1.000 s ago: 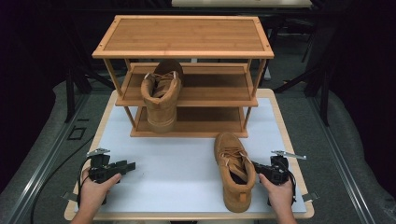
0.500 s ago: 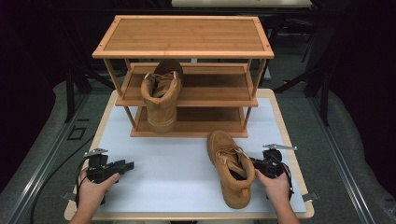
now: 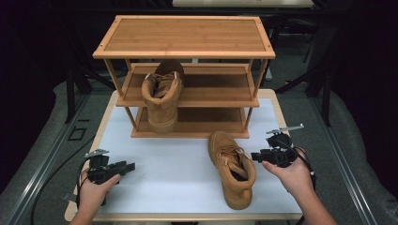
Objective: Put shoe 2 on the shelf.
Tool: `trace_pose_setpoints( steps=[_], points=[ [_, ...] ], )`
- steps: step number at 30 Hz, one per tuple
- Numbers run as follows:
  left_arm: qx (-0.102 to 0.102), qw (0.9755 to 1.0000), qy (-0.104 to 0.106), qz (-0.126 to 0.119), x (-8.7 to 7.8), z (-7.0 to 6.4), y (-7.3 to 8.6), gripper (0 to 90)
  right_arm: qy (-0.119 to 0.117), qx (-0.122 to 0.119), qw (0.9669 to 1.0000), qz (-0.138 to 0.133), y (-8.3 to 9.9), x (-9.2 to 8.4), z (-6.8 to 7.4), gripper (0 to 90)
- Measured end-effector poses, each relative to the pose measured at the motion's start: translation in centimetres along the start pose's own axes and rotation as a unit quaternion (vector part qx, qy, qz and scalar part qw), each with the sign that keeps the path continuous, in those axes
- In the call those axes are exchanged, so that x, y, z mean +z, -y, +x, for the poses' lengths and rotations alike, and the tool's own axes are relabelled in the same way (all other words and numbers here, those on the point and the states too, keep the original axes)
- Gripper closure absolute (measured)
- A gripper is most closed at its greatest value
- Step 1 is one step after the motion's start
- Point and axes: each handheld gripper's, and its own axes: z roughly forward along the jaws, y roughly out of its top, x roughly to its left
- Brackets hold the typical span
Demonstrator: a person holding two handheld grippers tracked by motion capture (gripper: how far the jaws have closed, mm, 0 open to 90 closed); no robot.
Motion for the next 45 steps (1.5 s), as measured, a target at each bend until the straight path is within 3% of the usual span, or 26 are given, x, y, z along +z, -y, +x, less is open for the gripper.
trace_pose_setpoints(
  steps=[2, 4, 11, 15, 21, 26, 27, 30, 33, 37, 38, 43, 44, 45],
  points=[
    [-0.001, 1.0000, 0.000, 0.001, 0.0, 0.0, 0.0, 47.4, -0.001, -0.006, 0.9999, 0.011, -0.4, -0.4, 0.1, 56.6],
    [-0.001, 1.0000, 0.000, 0.000, 0.0, 0.0, 0.0, 47.4, 0.007, -0.018, 0.9990, 0.040, -1.7, -1.4, 0.8, 56.4],
    [0.001, 1.0000, 0.000, 0.001, 0.1, -0.1, 0.1, 47.4, -0.022, -0.045, 0.9975, 0.049, -3.1, -3.8, 3.0, 57.7],
    [-0.001, 1.0000, 0.000, 0.001, 0.1, 0.0, 0.1, 47.4, -0.037, -0.047, 0.9957, 0.070, -2.1, -2.8, 3.6, 57.7],
    [-0.002, 1.0000, 0.000, 0.004, 0.3, -0.1, 0.1, 47.4, -0.055, -0.031, 0.9926, 0.104, -1.4, -1.1, 3.2, 73.9],
    [0.000, 1.0000, -0.001, 0.007, 0.3, -0.1, 0.2, 47.4, -0.029, -0.059, 0.9926, 0.102, -2.1, -1.2, 3.4, 78.5],
    [0.002, 1.0000, -0.002, 0.006, 0.4, -0.1, 0.2, 47.4, -0.009, -0.069, 0.9926, 0.099, -2.6, -1.3, 3.1, 79.4],
    [0.002, 1.0000, -0.001, 0.006, 0.4, -0.1, 0.2, 47.4, 0.003, -0.075, 0.9927, 0.095, -3.0, -1.2, 2.7, 79.7],
    [0.000, 1.0000, -0.001, 0.008, 0.4, -0.1, 0.2, 47.4, 0.004, -0.078, 0.9892, 0.124, -3.4, -0.9, 2.4, 77.8],
    [0.001, 0.9999, 0.000, 0.011, 0.5, -0.1, 0.2, 47.4, 0.014, -0.081, 0.9864, 0.143, -3.6, -1.0, 2.8, 69.1],
    [0.001, 0.9999, 0.001, 0.011, 0.5, -0.2, 0.3, 47.4, 0.020, -0.084, 0.9835, 0.159, -3.7, -1.1, 3.2, 64.7],
    [0.002, 0.9999, 0.001, 0.012, 0.5, -0.2, 0.3, 47.4, 0.047, -0.070, 0.9736, 0.212, -3.4, -0.7, 3.6, 63.7],
    [0.002, 0.9999, 0.001, 0.012, 0.5, -0.2, 0.3, 47.3, 0.047, -0.070, 0.9736, 0.212, -3.4, -0.7, 3.6, 63.7],
    [0.001, 0.9999, 0.001, 0.012, 0.5, -0.2, 0.3, 47.3, 0.053, -0.064, 0.9679, 0.237, -3.1, -0.3, 3.4, 63.6]
  ],
)
